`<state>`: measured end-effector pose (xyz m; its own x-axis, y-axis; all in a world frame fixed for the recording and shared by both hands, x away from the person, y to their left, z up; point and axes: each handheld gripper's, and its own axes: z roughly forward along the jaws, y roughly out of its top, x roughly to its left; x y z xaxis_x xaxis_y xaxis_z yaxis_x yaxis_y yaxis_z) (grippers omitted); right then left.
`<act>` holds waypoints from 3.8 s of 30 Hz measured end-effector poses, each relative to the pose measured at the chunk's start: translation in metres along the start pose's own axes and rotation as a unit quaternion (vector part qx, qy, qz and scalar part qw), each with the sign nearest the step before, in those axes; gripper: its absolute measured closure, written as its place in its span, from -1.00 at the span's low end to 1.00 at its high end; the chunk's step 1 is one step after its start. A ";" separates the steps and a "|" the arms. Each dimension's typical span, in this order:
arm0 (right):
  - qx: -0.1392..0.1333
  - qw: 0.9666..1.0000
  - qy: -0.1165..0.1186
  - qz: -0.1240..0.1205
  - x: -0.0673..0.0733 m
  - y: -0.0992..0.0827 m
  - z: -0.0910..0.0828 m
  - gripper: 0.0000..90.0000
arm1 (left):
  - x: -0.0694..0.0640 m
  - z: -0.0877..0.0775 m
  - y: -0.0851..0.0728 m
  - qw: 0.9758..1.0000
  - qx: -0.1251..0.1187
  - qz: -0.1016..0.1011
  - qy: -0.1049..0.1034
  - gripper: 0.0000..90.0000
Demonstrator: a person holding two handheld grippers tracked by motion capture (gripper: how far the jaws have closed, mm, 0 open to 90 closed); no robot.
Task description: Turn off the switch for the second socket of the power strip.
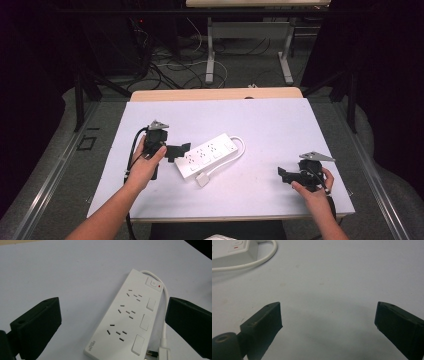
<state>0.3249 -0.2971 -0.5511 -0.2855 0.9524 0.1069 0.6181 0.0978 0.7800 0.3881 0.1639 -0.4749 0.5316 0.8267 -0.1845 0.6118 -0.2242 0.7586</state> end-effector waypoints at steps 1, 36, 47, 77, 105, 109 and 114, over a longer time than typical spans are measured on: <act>0.000 1.000 0.000 0.000 0.000 0.000 0.000 -0.85 | 0.001 -0.001 -0.001 1.000 0.000 -0.001 0.000 -0.99; 0.001 1.000 -0.001 0.005 0.001 0.000 0.001 -0.85 | 0.029 -0.025 -0.051 0.999 -0.023 -0.034 0.030 -0.99; 0.003 1.000 -0.002 0.002 0.000 -0.001 0.001 -0.85 | 0.042 -0.033 -0.070 0.997 -0.029 -0.058 0.041 -0.99; 0.003 1.000 0.001 0.001 0.001 -0.001 0.001 -0.84 | 0.067 -0.029 -0.103 0.994 -0.027 -0.088 0.064 -0.98; 0.002 1.000 0.003 -0.002 0.001 0.000 0.001 -0.84 | 0.072 -0.018 -0.113 0.992 0.019 -0.087 0.085 -0.97; 0.002 1.000 0.003 -0.002 0.001 0.000 0.001 -0.84 | 0.072 -0.017 -0.113 0.992 0.019 -0.089 0.086 -0.97; 0.003 1.000 0.004 -0.002 0.001 0.000 0.001 -0.84 | 0.072 -0.016 -0.114 0.992 0.021 -0.089 0.083 -0.96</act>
<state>0.3253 -0.2956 -0.5522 -0.2930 0.9500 0.1083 0.6220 0.1033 0.7761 0.3476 0.2574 -0.5651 0.3103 0.9282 -0.2052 0.7129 -0.0844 0.6962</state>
